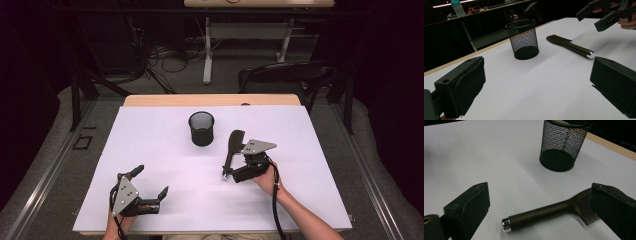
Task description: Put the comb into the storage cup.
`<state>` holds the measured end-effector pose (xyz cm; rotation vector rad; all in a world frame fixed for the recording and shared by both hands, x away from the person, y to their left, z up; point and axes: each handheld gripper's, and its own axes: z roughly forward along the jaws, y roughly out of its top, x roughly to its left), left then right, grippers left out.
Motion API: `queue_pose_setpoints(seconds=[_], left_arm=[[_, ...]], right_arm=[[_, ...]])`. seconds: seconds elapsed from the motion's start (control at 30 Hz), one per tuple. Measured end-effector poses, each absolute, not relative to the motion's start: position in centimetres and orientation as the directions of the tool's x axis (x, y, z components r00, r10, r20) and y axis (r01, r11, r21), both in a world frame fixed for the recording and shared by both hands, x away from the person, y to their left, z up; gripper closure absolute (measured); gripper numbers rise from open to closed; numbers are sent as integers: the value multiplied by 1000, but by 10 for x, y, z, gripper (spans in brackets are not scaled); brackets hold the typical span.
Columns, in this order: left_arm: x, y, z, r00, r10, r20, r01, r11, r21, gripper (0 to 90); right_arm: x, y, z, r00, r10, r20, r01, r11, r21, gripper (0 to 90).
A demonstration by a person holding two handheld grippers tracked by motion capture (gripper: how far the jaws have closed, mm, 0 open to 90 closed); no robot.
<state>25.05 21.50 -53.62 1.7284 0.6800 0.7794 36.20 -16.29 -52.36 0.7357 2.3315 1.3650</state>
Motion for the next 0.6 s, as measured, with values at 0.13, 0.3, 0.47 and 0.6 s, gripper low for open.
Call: queue_pose_setpoints(seconds=[0.13,0.3,0.47,0.6], left_arm=[[250,215,-536,623,764,169,65,-266,962,0],[250,215,-536,621,766,165,67,-262,963,0],[251,215,-536,625,763,168,68,-267,961,0],[250,215,-536,623,764,168,68,-267,961,0]], right_arm=[[364,-159,-526,-810,585,-36,263,418,870,128],[366,-151,-526,-818,573,-51,264,452,852,365],[365,-144,-527,-840,539,-61,254,488,835,616],[365,-141,-529,-838,539,-83,249,512,822,769]])
